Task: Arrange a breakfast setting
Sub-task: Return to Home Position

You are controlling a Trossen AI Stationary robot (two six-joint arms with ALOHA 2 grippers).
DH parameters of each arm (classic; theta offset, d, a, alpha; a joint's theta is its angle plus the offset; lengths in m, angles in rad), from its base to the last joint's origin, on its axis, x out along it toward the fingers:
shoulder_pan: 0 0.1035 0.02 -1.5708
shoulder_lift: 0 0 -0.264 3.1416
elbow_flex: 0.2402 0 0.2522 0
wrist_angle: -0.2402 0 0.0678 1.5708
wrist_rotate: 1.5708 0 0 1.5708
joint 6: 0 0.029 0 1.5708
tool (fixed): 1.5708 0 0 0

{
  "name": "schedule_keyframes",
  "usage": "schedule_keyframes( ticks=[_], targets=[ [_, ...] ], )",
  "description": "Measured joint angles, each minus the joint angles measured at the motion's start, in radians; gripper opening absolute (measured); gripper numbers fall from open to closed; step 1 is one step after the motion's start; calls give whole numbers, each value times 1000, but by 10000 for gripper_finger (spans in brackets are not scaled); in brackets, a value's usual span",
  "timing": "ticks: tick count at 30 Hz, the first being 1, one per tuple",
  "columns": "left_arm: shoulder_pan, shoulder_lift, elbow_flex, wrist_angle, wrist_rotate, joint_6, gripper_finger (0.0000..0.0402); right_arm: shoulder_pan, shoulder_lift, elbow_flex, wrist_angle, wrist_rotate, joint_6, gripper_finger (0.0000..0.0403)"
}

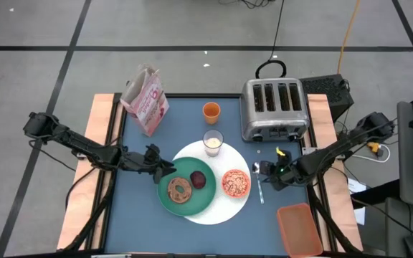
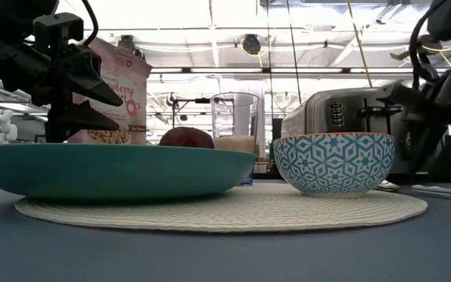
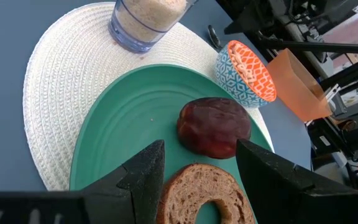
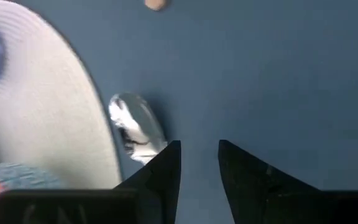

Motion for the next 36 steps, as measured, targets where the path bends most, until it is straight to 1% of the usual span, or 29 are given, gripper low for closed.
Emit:
schedule_keyframes(
  ticks=[5, 10, 15, 19, 23, 28, 32, 36],
  targets=[
    [0, 0, 0, 0, 0, 0, 202, 0, -99, 0, -32, 7, -103, 103],
    [0, 0, 0, 0, 0, 0, 202, 0, -203, 1, -29, 18, -215, 102],
    [0, 0, 0, 1, 0, 0, 202, 0, -287, 1, -3, 23, -289, 102],
    [0, 0, 0, 5, 0, -3, 202, 0, -335, 2, 109, 24, -368, 102],
    [0, 0, 0, 47, 0, 8, 202, 0, -362, 3, 264, 32, -528, 102],
    [0, 0, 0, 156, 0, 106, 202, -5, -373, 3, 436, 106, -768, 102],
    [0, 0, 0, 232, 0, 172, 202, -30, -381, 3, 524, 105, -915, 102],
    [1, -14, 0, 245, 0, 235, 202, -55, -405, 3, 572, 103, -1038, 102]
  ],
)
